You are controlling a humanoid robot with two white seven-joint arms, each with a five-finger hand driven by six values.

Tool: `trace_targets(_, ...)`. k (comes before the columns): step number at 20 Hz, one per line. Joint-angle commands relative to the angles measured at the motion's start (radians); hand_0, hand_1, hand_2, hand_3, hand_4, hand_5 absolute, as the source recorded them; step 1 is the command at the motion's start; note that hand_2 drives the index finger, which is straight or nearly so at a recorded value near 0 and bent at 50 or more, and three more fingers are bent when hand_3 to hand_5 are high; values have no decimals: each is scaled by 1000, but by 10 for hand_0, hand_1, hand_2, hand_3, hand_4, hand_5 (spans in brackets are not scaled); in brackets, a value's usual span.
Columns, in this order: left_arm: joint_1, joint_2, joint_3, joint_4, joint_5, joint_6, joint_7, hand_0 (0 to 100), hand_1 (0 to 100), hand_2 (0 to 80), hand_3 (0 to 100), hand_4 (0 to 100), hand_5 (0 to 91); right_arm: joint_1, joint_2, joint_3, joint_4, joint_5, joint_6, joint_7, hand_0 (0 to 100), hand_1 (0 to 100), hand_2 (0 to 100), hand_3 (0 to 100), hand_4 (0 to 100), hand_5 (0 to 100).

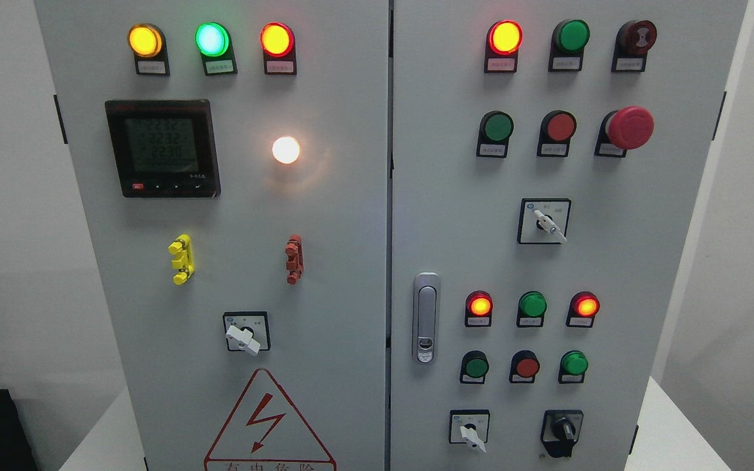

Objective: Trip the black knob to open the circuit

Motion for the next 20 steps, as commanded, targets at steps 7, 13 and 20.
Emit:
trace_targets(7,0,0,0,0,-23,-1,1,120,389,0,0,0,0,1,1,0,-1,-2,-2,1,0,132,0,0,0,179)
trace_targets(13,0,0,0,0,-23,1,1,120,389,0,0,0,0,21,-1,-6,-53,0,-27,1,0,130,0,0,0,159)
trace_targets(20,0,0,0,0,-23,-1,1,120,389,0,0,0,0,125,-11,-38,-338,10,-28,2,0,111,0,0,0,95)
